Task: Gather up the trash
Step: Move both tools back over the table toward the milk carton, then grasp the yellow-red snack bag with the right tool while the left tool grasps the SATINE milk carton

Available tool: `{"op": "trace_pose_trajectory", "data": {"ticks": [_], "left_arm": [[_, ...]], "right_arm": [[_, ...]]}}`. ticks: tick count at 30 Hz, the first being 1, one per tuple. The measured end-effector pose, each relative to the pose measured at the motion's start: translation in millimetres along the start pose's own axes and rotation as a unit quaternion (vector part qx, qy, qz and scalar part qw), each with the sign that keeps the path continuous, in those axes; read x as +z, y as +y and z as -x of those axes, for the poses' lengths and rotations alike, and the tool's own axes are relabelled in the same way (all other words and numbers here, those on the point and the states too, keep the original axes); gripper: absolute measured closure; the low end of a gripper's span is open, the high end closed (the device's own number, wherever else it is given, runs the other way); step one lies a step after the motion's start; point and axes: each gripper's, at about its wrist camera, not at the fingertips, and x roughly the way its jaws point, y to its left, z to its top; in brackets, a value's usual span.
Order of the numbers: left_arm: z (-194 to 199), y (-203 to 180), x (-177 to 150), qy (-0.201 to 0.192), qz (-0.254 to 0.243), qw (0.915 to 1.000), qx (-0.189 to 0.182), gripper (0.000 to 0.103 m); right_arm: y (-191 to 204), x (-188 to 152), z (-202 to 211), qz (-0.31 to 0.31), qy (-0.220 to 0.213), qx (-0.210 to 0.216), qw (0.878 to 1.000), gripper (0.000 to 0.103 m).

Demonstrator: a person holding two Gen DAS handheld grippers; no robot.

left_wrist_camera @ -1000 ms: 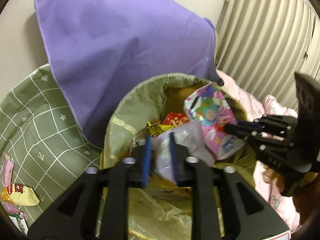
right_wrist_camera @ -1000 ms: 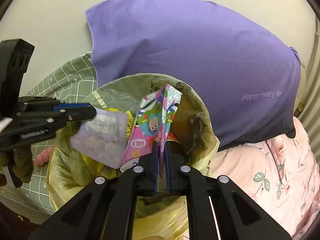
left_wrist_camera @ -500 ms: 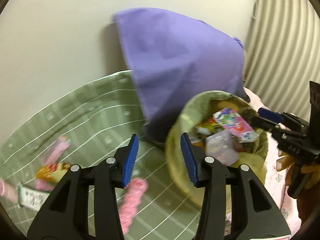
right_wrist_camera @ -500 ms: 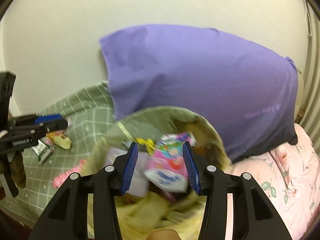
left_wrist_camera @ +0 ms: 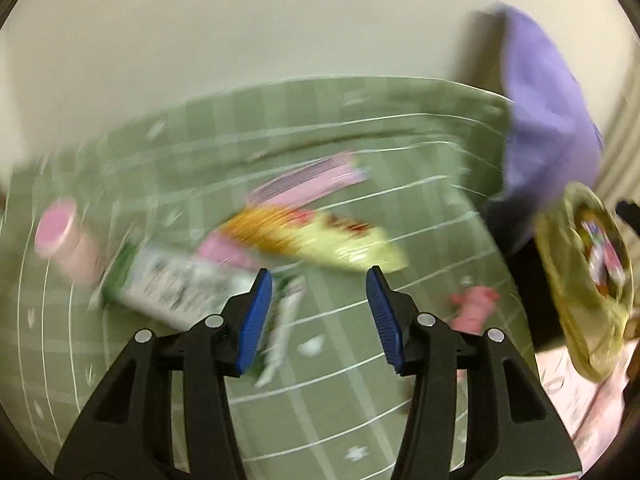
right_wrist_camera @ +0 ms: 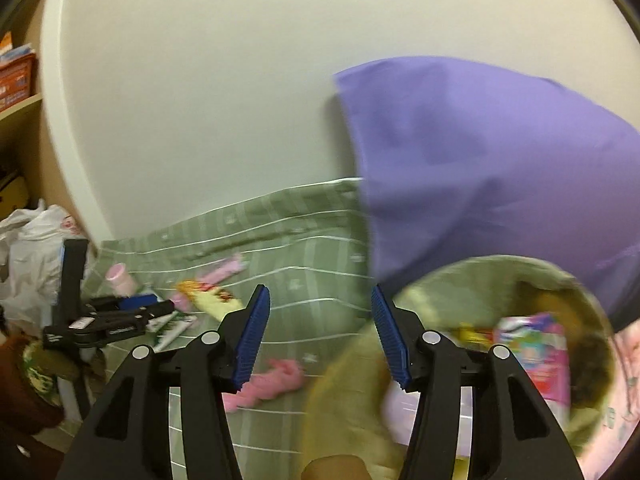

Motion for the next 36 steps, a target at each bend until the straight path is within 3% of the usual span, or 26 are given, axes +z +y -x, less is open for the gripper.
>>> {"op": "trace_pose_trajectory", "data": {"ticks": [4, 9, 15, 22, 27, 31, 33, 36], "left_arm": [[-4.2, 55.7, -12.4, 0.009, 0.108, 0.9935, 0.036, 0.056], [-16.0, 97.8, -16.0, 0.016, 0.181, 0.9826, 0.037, 0.056], [-19.2, 109.1, -14.9, 0.017, 0.178, 0.9833, 0.033, 0.055], [3.5, 125.2, -25.5, 0.031, 0.148, 0.9884, 0.011, 0.053], [2.5, 131.8, -25.6, 0.034, 0.165, 0.9856, 0.008, 0.050], [-3.7, 133.2, -14.3, 0.032, 0.187, 0.9818, -0.001, 0.048], [-8.8, 129.1, -4.9, 0.032, 0.183, 0.9826, 0.005, 0.044], [-21.4, 115.8, 11.2, 0.045, 0.146, 0.9875, 0.039, 0.042]], "right_arm": [[38.2, -1.0, -39.2, 0.042, 0.045, 0.051, 0.997, 0.047], [76.5, -3.3, -87.7, 0.101, 0.082, 0.076, 0.989, 0.047], [96.2, -8.7, -162.1, 0.116, 0.115, 0.084, 0.983, 0.047], [121.1, -16.2, -240.1, 0.169, 0.178, 0.095, 0.965, 0.049], [127.9, -31.8, -229.3, 0.157, 0.213, 0.146, 0.953, 0.068], [132.1, -45.6, -198.7, 0.134, 0.228, 0.191, 0.945, 0.073], [130.3, -50.5, -180.2, 0.126, 0.222, 0.194, 0.947, 0.075], [115.5, -48.2, -158.0, 0.089, 0.200, 0.179, 0.959, 0.075]]}}
